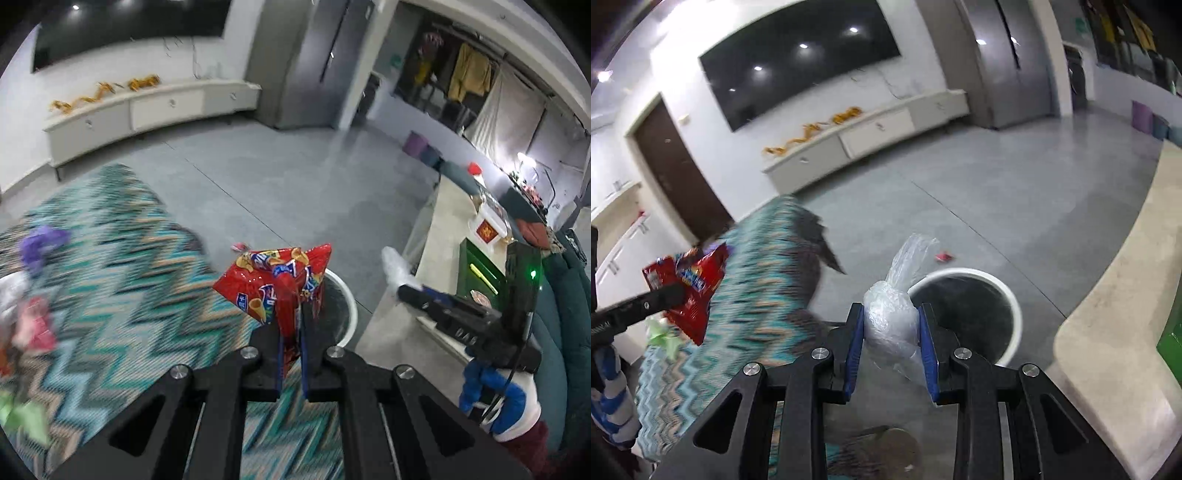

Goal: Collect trash
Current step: 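Carry the red bag and clear bag to the bin and open both tools, then grasp the green paper with the left tool while the right tool grasps the pink wrapper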

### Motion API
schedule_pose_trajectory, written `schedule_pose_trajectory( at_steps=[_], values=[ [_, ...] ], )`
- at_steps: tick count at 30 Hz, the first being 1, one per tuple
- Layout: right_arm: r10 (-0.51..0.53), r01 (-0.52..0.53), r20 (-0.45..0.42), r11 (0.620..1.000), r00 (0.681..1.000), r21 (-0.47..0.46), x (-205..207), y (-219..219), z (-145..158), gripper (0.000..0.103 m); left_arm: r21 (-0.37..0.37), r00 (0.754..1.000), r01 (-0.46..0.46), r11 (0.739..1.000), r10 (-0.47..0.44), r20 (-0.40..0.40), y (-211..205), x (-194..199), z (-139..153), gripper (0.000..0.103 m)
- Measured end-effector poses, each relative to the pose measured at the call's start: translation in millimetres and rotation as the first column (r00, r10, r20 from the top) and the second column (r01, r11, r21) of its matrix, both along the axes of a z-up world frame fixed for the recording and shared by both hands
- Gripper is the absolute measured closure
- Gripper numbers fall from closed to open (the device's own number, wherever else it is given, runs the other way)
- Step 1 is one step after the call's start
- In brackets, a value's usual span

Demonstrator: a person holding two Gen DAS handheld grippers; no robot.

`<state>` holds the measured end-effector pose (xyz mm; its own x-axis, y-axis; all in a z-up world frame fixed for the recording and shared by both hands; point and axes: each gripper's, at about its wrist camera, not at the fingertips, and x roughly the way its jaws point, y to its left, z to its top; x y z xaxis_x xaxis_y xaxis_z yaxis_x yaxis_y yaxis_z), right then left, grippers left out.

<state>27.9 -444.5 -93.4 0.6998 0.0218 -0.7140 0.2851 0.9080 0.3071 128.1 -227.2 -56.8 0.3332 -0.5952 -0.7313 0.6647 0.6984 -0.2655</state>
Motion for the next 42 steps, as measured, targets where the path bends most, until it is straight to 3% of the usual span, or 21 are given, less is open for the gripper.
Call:
schedule_pose_trajectory(
  at_steps=[10,11,13,16,18,20,21,32,42],
  values=[
    [-0.029,0.031,-0.114,0.999,0.993,0.014,68,-46,-57,0.071,0.020,0.985,0.062,0.998,-0.058,-0.162,-118,63,-66,0.095],
    [-0.036,0.038,-0.120,0.999,0.992,0.017,71,-49,-61,0.069,0.019,0.983,0.063,0.998,-0.058,-0.177,-122,69,-70,0.094],
    [-0.060,0.062,-0.139,0.998,0.988,0.008,75,-55,-70,0.056,0.016,0.976,0.063,0.998,-0.058,-0.209,-132,79,-80,0.094],
    [-0.083,0.084,-0.151,0.996,0.985,-0.001,77,-61,-75,0.053,0.007,0.970,0.063,0.998,-0.060,-0.235,-138,85,-86,0.093],
    [-0.091,0.092,-0.147,0.996,0.985,-0.003,75,-63,-74,0.053,0.000,0.968,0.067,0.998,-0.065,-0.241,-139,85,-86,0.083],
    [-0.091,0.090,-0.138,0.996,0.986,-0.011,71,-61,-69,0.053,-0.006,0.971,0.059,0.998,-0.059,-0.232,-140,85,-84,0.055],
    [-0.090,0.089,-0.132,0.996,0.987,-0.016,68,-59,-66,0.053,-0.011,0.972,0.054,0.998,-0.056,-0.228,-140,86,-82,0.053],
    [-0.117,0.116,-0.017,0.992,0.993,-0.049,17,-42,-6,0.053,-0.044,0.987,0.036,0.998,-0.043,-0.153,-104,52,-39,0.052],
    [-0.081,0.088,0.082,0.993,0.993,-0.083,-25,-1,51,0.053,-0.039,0.998,-0.060,0.997,0.059,-0.021,-27,0,-1,0.052]
  ],
)
